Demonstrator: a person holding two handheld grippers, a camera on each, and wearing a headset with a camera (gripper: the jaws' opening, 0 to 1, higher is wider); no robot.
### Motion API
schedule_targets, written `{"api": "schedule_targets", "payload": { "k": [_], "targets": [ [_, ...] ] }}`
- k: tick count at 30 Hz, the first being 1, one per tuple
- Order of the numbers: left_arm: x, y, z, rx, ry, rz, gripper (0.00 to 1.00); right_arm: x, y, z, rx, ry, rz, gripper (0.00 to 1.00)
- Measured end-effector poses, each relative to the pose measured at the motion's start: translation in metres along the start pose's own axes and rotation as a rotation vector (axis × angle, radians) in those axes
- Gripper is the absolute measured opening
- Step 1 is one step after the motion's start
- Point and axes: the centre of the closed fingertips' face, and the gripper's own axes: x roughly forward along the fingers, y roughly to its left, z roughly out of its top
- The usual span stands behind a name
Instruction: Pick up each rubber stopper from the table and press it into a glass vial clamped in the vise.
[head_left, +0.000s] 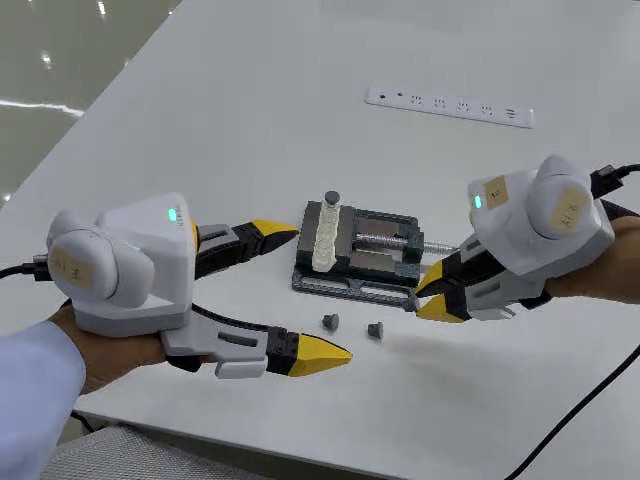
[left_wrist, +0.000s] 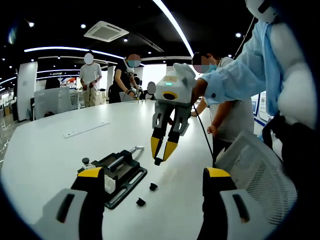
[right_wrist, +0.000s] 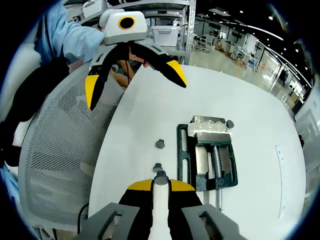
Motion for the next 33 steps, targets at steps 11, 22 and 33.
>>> {"api": "schedule_targets", "payload": {
  "k": [11,22,33],
  "targets": [
    [0.017,-0.008,0.005,0.046,-0.004,-0.04,0.68,-0.024,0.0,0.023,0.022,0.08,-0.01,0.06],
    [0.025,-0.012,0.003,0.078,-0.008,-0.042,0.52,-0.029,0.006,0.044,-0.013,0.155,0.006,0.06],
    [0.029,-0.007,0.002,0.135,-0.005,-0.01,0.32,-0.025,0.011,0.052,-0.037,0.224,0.034,0.06]
  ]
}}
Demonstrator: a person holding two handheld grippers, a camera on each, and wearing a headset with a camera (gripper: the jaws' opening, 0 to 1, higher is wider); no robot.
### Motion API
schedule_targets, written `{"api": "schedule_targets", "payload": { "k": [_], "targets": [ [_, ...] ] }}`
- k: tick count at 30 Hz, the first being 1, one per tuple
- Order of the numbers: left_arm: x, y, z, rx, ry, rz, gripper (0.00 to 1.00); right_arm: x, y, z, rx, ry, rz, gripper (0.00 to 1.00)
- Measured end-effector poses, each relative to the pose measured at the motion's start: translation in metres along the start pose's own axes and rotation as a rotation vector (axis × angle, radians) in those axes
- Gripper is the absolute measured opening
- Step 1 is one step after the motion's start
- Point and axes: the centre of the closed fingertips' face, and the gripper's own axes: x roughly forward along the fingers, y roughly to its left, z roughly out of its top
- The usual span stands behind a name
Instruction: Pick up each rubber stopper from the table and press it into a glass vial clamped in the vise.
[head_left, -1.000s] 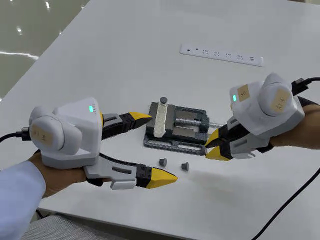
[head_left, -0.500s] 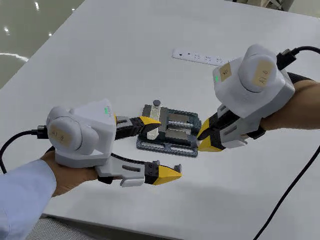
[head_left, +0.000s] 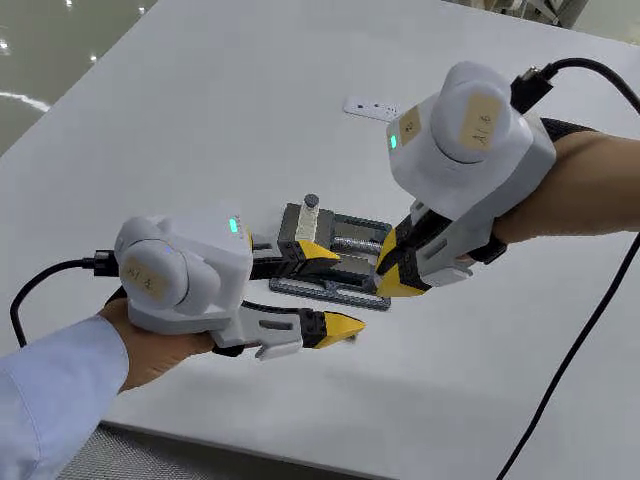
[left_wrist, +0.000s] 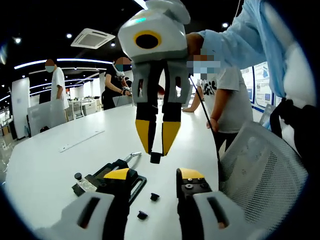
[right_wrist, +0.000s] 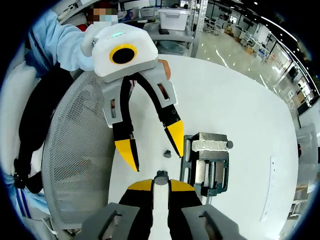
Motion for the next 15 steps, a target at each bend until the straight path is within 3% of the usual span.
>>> {"api": "schedule_targets", "payload": {
  "k": [15],
  "targets": [
    [0.0016,0.001,-0.0005,0.036,0.0,0.015,0.15,0.0032,0.0029,0.0098,0.001,0.056,0.021,0.06]
  ]
}}
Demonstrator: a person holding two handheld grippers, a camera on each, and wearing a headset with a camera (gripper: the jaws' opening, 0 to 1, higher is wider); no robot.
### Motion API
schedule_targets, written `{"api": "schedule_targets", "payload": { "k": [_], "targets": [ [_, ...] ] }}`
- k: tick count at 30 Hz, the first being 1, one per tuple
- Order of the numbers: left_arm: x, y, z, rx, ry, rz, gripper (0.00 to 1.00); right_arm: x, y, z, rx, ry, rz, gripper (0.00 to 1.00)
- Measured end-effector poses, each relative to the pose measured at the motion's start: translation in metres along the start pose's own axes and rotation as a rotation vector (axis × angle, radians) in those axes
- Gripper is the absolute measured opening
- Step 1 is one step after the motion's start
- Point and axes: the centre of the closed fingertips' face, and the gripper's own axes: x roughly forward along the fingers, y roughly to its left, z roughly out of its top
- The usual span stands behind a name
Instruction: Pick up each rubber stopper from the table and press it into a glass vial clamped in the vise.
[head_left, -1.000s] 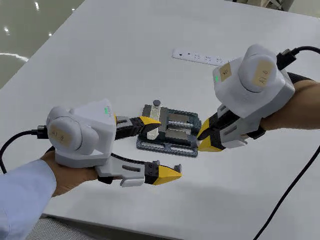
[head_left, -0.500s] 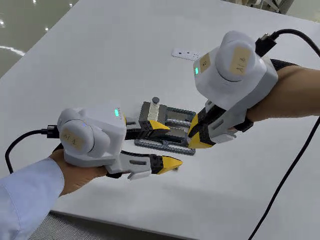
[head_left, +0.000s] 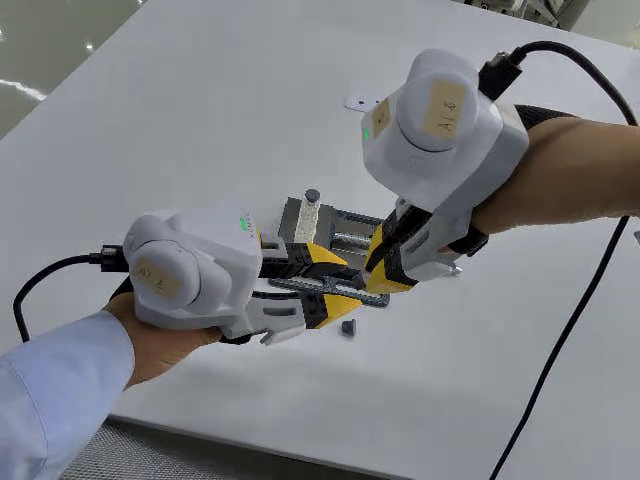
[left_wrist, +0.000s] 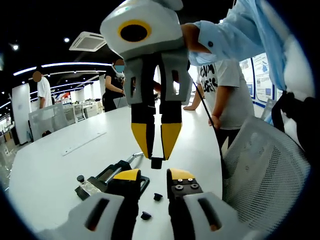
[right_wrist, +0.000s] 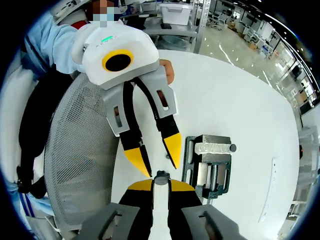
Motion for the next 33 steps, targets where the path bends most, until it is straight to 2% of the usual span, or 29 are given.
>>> {"api": "schedule_targets", "payload": {
  "k": [6,16,19,26,33],
  "targets": [
    [-0.0003,-0.0012,0.0003,0.007,0.0,0.003,0.09,0.0004,0.0018,0.0019,-0.003,0.017,0.007,0.06],
    [0.0008,-0.0048,0.0024,0.011,-0.005,-0.008,0.07,0.0028,0.0032,0.0041,-0.002,0.039,0.015,0.06],
    [0.0006,-0.005,0.0027,0.006,-0.006,-0.007,0.03,0.0031,0.0037,0.0039,-0.01,0.05,0.014,0.06],
    [-0.0001,-0.0042,0.0018,-0.014,-0.006,-0.005,0.03,0.0029,0.0035,0.0055,-0.016,0.055,0.011,0.06],
    [0.0,-0.0035,0.0031,-0.049,-0.025,-0.009,0.03,0.0001,0.0041,0.0066,-0.021,0.052,0.006,0.06]
  ]
}}
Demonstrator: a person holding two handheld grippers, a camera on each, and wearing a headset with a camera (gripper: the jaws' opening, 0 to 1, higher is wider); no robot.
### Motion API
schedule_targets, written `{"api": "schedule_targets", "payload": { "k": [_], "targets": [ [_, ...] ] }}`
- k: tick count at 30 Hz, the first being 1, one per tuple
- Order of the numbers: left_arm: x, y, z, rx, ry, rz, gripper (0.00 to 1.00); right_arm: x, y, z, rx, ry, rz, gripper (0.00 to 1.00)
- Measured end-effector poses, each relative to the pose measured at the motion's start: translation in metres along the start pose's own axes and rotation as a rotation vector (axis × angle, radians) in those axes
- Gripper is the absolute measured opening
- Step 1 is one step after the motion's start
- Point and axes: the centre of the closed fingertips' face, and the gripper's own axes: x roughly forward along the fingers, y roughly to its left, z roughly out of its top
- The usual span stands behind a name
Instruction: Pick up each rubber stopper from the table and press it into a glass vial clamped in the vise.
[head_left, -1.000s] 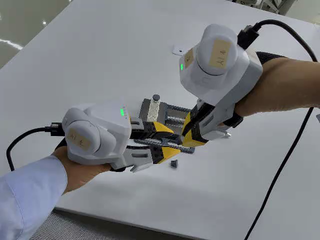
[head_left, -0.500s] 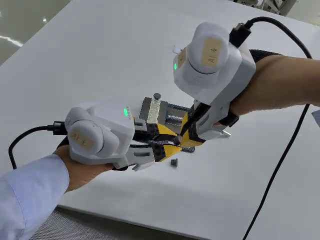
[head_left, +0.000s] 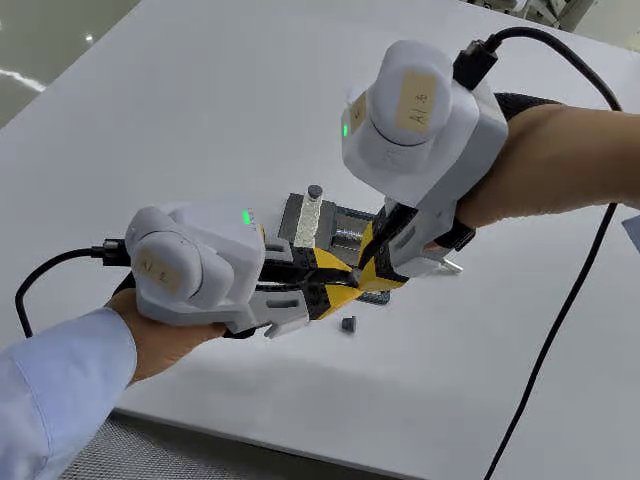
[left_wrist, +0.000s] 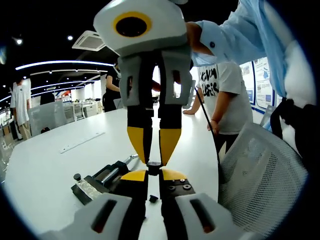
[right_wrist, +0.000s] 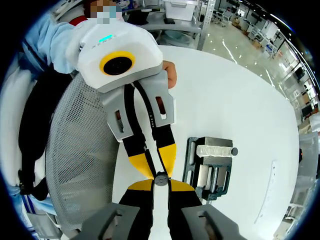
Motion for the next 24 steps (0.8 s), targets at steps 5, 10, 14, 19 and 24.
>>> {"api": "schedule_targets", "payload": {
  "k": [5,10,14,19,24],
  "targets": [
    [-0.001,0.001,0.001,-0.051,-0.027,-0.001,0.02,-0.003,0.0,0.001,-0.005,-0.015,-0.008,0.06],
    [-0.001,0.0,0.001,-0.064,-0.038,-0.013,0.02,-0.002,0.001,0.001,-0.06,-0.02,0.002,0.07],
    [-0.004,0.003,0.003,-0.09,-0.065,-0.001,0.02,-0.003,-0.002,0.003,-0.066,-0.033,-0.014,0.07],
    [-0.007,0.009,0.004,-0.097,-0.077,0.023,0.02,-0.007,-0.007,0.006,-0.034,-0.064,-0.029,0.07],
    [-0.008,0.011,0.005,-0.104,-0.081,0.034,0.02,-0.007,-0.007,0.008,-0.027,-0.072,-0.031,0.1]
  ]
}}
